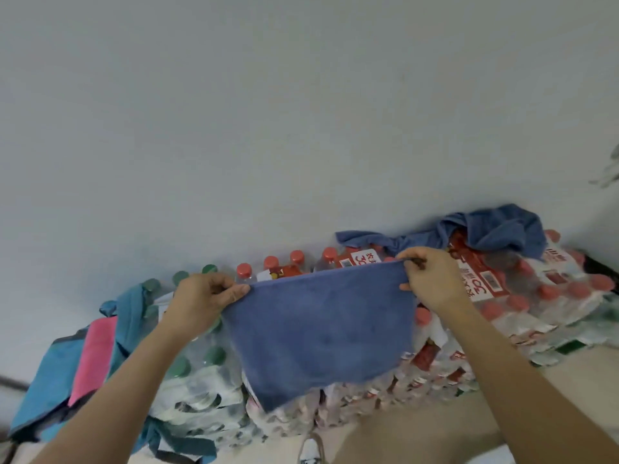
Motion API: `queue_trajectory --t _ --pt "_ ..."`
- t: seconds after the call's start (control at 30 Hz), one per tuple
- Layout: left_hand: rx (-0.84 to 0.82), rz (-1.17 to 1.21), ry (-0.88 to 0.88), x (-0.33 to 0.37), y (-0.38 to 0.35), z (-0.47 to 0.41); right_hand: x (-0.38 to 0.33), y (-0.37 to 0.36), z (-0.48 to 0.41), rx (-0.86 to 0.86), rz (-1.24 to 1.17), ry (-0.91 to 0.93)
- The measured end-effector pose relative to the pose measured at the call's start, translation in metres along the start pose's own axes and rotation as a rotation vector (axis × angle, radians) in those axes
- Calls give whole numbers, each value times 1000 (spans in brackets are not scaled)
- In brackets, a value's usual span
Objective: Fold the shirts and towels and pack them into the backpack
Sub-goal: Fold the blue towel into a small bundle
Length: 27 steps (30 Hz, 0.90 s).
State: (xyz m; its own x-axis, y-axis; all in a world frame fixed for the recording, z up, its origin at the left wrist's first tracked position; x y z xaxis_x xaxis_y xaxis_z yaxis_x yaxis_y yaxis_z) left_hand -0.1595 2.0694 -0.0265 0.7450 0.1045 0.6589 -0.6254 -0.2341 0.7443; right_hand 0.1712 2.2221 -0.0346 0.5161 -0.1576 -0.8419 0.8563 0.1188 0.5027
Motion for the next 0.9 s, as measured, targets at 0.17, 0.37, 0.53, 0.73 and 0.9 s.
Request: queue_trajectory --t 0.17,0.37,0.53,0.73,0.9 --pt "2 252 89 -11 -4 -31 3 -21 -36 60 -66 8" --pt "-157 400 174 -45 -5 -56 9 -46 -76 72 -18 -84" --pt "-46 173 135 -68 -21 -79 5 -68 -97 140 160 -62" --pt "-5 -50 98 -79 -32 -101 -11 -85 -109 179 308 39" --pt "3 -115 121 -91 -38 -112 -15 -95 -120 216 351 130"
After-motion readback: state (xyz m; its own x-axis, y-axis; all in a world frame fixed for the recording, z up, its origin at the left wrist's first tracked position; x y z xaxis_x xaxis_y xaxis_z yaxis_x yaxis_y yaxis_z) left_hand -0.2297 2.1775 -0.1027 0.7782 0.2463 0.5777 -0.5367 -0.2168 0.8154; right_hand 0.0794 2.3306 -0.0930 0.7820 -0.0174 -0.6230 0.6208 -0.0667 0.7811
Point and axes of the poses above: each hand's wrist, its own z-axis away from the middle knuckle, its own y-axis out of the back of the hand, x = y × z, the point moved 2 cm from there along -z, towards the middle knuckle, and after that the axes turned 13 degrees about -y, right-handed, at the moved point
